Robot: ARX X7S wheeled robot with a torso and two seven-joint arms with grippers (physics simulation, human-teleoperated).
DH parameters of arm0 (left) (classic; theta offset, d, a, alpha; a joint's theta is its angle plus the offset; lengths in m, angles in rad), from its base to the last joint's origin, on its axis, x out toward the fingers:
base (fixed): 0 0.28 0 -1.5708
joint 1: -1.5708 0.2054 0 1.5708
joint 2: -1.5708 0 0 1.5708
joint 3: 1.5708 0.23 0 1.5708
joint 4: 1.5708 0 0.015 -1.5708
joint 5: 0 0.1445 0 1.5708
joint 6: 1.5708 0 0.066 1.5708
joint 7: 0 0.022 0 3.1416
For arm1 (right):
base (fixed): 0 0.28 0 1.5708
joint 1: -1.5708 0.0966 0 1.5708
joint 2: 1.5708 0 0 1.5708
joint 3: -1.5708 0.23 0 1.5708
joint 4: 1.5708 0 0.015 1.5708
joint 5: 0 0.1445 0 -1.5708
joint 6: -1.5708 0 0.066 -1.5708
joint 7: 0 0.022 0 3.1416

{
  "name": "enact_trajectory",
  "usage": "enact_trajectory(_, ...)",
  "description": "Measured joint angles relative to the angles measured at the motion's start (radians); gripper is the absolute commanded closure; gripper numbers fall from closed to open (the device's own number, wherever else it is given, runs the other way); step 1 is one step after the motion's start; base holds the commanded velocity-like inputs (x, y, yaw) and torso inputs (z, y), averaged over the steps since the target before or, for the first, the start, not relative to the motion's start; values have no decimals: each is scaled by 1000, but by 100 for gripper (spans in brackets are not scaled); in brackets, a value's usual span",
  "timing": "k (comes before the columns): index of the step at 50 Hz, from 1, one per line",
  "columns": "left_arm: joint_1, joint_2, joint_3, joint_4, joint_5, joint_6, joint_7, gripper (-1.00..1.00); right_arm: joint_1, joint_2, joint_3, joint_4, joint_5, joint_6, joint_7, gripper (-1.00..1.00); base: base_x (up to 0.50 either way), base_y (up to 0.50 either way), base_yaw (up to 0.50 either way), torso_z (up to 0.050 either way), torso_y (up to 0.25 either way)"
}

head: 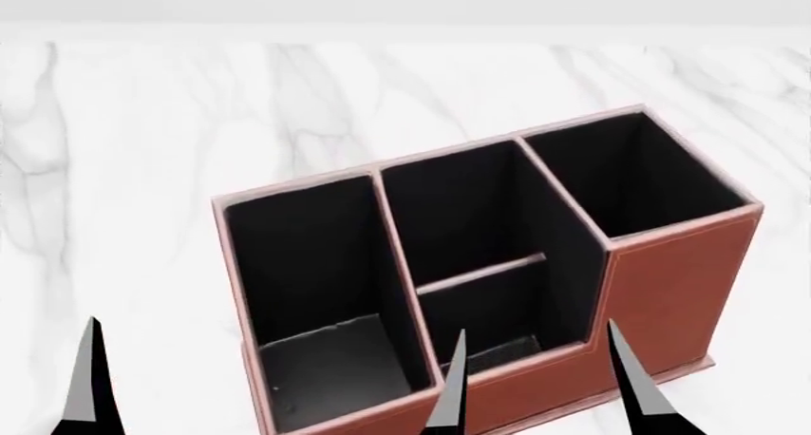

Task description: Pick up the book and place it in the left compartment of the caddy.

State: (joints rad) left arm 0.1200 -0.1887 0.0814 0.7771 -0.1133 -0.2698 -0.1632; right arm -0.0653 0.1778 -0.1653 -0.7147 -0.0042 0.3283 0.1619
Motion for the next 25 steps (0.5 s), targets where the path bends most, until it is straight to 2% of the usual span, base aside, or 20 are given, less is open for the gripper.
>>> enact_trajectory(25,2,-23,8,7,-30,2,-16,-100,4,16,-7,-3,18,4,18,-100,0,0,0,50,0)
